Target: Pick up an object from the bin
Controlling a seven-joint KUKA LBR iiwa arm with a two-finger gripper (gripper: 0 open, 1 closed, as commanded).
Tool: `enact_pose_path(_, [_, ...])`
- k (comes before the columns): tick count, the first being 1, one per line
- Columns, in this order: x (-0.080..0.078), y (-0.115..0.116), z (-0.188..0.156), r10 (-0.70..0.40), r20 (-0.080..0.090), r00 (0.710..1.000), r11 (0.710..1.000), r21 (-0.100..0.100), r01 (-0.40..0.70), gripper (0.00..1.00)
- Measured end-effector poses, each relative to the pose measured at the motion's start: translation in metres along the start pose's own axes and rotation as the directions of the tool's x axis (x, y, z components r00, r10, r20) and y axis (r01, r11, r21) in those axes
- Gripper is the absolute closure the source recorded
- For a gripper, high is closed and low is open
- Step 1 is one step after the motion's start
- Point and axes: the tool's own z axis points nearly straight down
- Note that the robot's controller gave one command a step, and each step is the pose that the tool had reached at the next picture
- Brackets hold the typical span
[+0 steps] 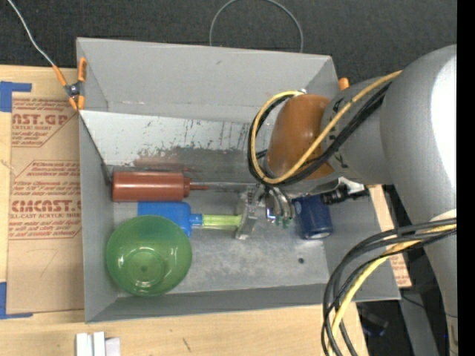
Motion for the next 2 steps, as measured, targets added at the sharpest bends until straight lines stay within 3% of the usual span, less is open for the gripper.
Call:
enact_pose_path(1, [-0.0091, 0.0057, 0.0, 0.02, 0.001, 1.0, 1.0, -0.001, -0.02, 1.0])
enact_pose_path(2, [-0.0132, 0.0068, -0.0013, -0.084, 0.002, 0.996, 0.996, 0.0, 0.084, 1.0])
